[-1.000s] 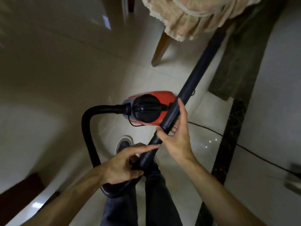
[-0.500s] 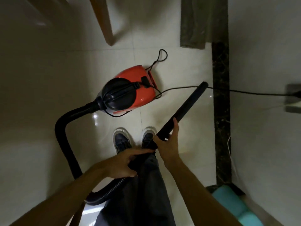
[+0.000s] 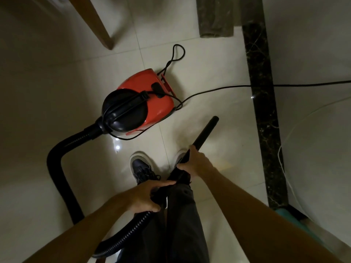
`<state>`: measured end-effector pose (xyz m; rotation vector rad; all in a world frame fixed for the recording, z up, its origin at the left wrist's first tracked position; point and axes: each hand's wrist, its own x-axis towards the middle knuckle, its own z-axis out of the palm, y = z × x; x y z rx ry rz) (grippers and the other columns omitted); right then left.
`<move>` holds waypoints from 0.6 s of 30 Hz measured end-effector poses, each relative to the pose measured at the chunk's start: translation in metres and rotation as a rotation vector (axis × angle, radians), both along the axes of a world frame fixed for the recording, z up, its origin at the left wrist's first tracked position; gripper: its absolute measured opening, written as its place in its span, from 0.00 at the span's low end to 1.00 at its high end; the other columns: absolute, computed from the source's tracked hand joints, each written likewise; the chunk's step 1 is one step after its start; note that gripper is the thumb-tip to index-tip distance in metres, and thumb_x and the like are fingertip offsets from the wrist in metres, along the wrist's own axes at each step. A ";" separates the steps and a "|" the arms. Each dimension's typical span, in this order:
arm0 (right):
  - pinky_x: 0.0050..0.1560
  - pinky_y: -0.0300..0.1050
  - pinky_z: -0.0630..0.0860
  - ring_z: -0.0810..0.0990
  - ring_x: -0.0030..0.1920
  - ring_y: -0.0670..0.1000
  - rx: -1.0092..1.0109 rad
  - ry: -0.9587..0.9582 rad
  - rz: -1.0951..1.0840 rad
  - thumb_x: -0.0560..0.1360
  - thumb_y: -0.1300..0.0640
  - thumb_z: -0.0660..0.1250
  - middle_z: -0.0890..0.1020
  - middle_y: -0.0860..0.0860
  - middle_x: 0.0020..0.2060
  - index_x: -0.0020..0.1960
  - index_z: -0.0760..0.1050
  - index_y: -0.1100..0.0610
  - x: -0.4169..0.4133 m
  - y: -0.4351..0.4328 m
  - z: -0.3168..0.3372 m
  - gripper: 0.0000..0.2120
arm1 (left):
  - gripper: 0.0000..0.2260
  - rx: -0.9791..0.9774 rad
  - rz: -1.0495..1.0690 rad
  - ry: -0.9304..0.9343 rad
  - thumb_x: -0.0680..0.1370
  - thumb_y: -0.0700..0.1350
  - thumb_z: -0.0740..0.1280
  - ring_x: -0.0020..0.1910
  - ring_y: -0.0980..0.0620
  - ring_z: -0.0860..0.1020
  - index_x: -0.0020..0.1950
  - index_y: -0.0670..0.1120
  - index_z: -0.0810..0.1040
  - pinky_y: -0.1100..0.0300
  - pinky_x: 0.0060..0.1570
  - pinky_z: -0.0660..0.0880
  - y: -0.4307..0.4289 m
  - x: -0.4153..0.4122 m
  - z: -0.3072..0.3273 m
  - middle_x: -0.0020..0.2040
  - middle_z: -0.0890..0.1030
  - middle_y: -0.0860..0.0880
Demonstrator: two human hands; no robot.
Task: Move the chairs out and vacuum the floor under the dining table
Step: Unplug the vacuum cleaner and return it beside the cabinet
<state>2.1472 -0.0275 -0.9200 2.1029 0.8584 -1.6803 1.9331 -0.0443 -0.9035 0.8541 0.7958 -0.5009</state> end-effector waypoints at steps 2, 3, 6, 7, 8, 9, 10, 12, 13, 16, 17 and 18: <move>0.56 0.53 0.80 0.81 0.54 0.58 0.137 -0.086 0.250 0.75 0.52 0.71 0.78 0.58 0.58 0.72 0.60 0.57 -0.007 0.033 -0.004 0.31 | 0.41 0.013 -0.010 0.011 0.71 0.34 0.72 0.67 0.55 0.73 0.70 0.72 0.65 0.53 0.64 0.76 -0.001 -0.001 -0.005 0.74 0.67 0.56; 0.60 0.51 0.77 0.78 0.59 0.58 0.238 -0.093 0.297 0.76 0.53 0.70 0.76 0.57 0.61 0.73 0.60 0.58 -0.012 0.052 -0.006 0.31 | 0.41 0.016 -0.018 0.022 0.71 0.34 0.72 0.67 0.56 0.73 0.70 0.73 0.65 0.54 0.64 0.75 -0.001 -0.001 -0.007 0.75 0.66 0.56; 0.64 0.49 0.71 0.71 0.67 0.58 0.589 -0.048 0.373 0.73 0.57 0.72 0.69 0.57 0.68 0.74 0.60 0.59 -0.031 0.103 -0.015 0.34 | 0.41 -0.012 -0.020 0.037 0.72 0.34 0.72 0.64 0.55 0.75 0.68 0.76 0.65 0.54 0.60 0.78 0.001 0.000 -0.013 0.74 0.65 0.57; 0.68 0.51 0.69 0.67 0.70 0.59 0.648 -0.040 0.398 0.72 0.57 0.74 0.66 0.57 0.71 0.76 0.58 0.59 -0.036 0.118 -0.019 0.38 | 0.41 -0.022 -0.014 0.040 0.72 0.34 0.72 0.64 0.54 0.75 0.68 0.76 0.65 0.54 0.60 0.78 0.002 -0.001 -0.015 0.74 0.65 0.57; 0.72 0.54 0.65 0.63 0.74 0.59 0.666 -0.039 0.439 0.72 0.56 0.75 0.62 0.57 0.74 0.78 0.54 0.59 -0.040 0.131 -0.025 0.42 | 0.41 -0.027 -0.008 0.043 0.71 0.34 0.72 0.64 0.54 0.75 0.67 0.76 0.65 0.53 0.61 0.78 0.004 -0.001 -0.017 0.74 0.64 0.57; 0.74 0.55 0.61 0.58 0.76 0.59 0.653 -0.052 0.497 0.71 0.55 0.75 0.58 0.57 0.77 0.79 0.50 0.60 -0.043 0.143 -0.031 0.46 | 0.42 -0.028 -0.002 0.043 0.71 0.34 0.73 0.65 0.54 0.74 0.67 0.76 0.65 0.53 0.61 0.77 0.005 -0.001 -0.019 0.74 0.65 0.57; 0.76 0.56 0.58 0.54 0.78 0.58 0.625 -0.071 0.562 0.71 0.55 0.75 0.54 0.57 0.78 0.80 0.47 0.60 -0.045 0.154 -0.037 0.49 | 0.42 -0.022 0.003 0.040 0.71 0.34 0.73 0.66 0.53 0.74 0.67 0.76 0.64 0.52 0.61 0.77 0.006 0.000 -0.021 0.74 0.65 0.57; 0.77 0.56 0.55 0.49 0.79 0.57 0.542 -0.081 0.656 0.72 0.56 0.75 0.49 0.57 0.79 0.80 0.44 0.61 -0.049 0.169 -0.048 0.50 | 0.42 -0.014 0.012 0.035 0.70 0.34 0.73 0.67 0.53 0.73 0.68 0.76 0.64 0.51 0.63 0.76 0.011 0.001 -0.024 0.74 0.67 0.56; 0.77 0.56 0.55 0.49 0.79 0.57 0.503 -0.071 0.662 0.72 0.56 0.75 0.47 0.57 0.80 0.80 0.43 0.62 -0.052 0.173 -0.052 0.50 | 0.42 -0.021 0.024 0.030 0.70 0.34 0.73 0.67 0.53 0.73 0.68 0.76 0.65 0.50 0.63 0.76 0.014 0.003 -0.025 0.73 0.67 0.56; 0.78 0.55 0.53 0.50 0.79 0.58 0.449 -0.033 0.579 0.72 0.56 0.76 0.45 0.59 0.79 0.79 0.41 0.63 -0.062 0.172 -0.057 0.52 | 0.42 -0.038 0.055 0.010 0.70 0.34 0.72 0.67 0.53 0.73 0.68 0.75 0.65 0.50 0.63 0.76 0.024 0.007 -0.029 0.74 0.68 0.57; 0.78 0.54 0.52 0.49 0.79 0.58 0.450 -0.034 0.563 0.71 0.56 0.76 0.45 0.60 0.79 0.79 0.41 0.64 -0.063 0.171 -0.057 0.53 | 0.42 -0.043 0.062 0.008 0.71 0.33 0.72 0.66 0.53 0.74 0.69 0.74 0.65 0.51 0.63 0.77 0.026 0.009 -0.030 0.74 0.68 0.56; 0.77 0.53 0.52 0.50 0.79 0.58 0.460 -0.042 0.562 0.71 0.55 0.76 0.46 0.60 0.79 0.79 0.42 0.64 -0.064 0.169 -0.057 0.53 | 0.42 -0.049 0.071 0.003 0.71 0.33 0.72 0.66 0.52 0.75 0.69 0.74 0.65 0.51 0.62 0.77 0.029 0.010 -0.031 0.74 0.68 0.56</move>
